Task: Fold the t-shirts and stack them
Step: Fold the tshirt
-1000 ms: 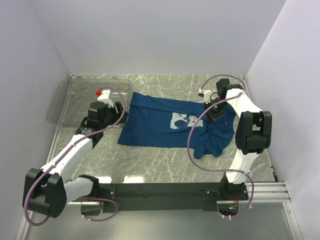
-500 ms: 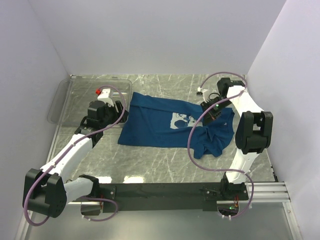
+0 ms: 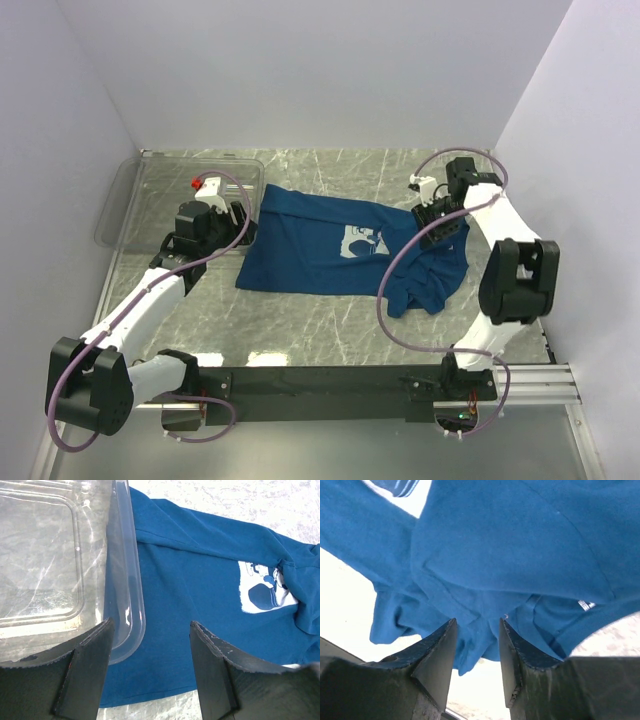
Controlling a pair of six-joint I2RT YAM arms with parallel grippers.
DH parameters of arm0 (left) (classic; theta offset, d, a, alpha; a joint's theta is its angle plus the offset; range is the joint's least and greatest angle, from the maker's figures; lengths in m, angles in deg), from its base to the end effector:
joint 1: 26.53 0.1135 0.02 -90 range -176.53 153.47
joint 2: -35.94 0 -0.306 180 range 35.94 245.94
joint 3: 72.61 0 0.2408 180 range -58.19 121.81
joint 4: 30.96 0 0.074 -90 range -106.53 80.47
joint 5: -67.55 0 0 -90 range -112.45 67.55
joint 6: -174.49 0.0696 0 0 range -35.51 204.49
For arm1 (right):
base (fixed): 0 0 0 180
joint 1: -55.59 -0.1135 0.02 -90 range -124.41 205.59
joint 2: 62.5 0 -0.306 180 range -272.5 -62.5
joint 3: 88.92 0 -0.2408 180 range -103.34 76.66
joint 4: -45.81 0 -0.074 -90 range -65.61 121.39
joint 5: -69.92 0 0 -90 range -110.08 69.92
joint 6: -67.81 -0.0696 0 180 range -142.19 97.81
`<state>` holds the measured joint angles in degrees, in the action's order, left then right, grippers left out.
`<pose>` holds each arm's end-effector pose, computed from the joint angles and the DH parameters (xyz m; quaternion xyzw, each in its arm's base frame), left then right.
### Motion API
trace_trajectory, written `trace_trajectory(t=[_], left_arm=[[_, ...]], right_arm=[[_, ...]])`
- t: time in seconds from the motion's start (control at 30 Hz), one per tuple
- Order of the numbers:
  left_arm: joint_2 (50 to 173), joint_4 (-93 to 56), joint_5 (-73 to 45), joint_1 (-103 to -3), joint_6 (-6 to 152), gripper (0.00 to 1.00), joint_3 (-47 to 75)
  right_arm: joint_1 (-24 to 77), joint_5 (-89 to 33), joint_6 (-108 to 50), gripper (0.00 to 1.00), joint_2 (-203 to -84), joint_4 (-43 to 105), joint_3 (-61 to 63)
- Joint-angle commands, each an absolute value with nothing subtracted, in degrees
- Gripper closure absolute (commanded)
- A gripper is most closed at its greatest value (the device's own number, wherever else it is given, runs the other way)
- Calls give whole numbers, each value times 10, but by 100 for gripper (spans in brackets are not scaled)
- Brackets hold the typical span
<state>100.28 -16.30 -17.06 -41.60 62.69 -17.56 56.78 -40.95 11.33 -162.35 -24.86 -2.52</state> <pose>0.2456 -0.0729 0.2923 -0.0236 0.8376 -0.2096 0.5040 0.3436 0.0177 0.2533 -0.2918 0.9327 0.1383 0.1606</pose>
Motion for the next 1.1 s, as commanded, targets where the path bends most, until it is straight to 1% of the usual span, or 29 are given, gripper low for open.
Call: trace_trajectory(t=[0.0, 0.1, 0.17, 0.23, 0.53, 0.73, 0.83, 1.07], left_arm=[[988, -192, -154, -414, 625, 33, -175], [987, -189, -153, -414, 624, 33, -174], [983, -187, -154, -414, 625, 33, -178], [979, -186, -154, -414, 625, 33, -178], [970, -184, -154, -414, 623, 33, -187], [965, -179, -157, -414, 625, 33, -187], [962, -178, -157, -414, 626, 33, -188], [960, -177, -158, -414, 624, 33, -191]], right_arm=[[559, -393, 122, 54, -1577, -231, 1], [564, -325, 55, 55, -1588, -184, 31], [573, -327, 20, 55, -1595, -172, 37], [573, -303, 3, 55, -1592, -149, 55], [573, -308, -41, 55, -1615, -132, 92], [573, -317, -57, 55, -1632, -126, 94], [573, -315, -62, 57, -1636, -124, 93], [573, -329, -64, 65, -1616, -120, 89]])
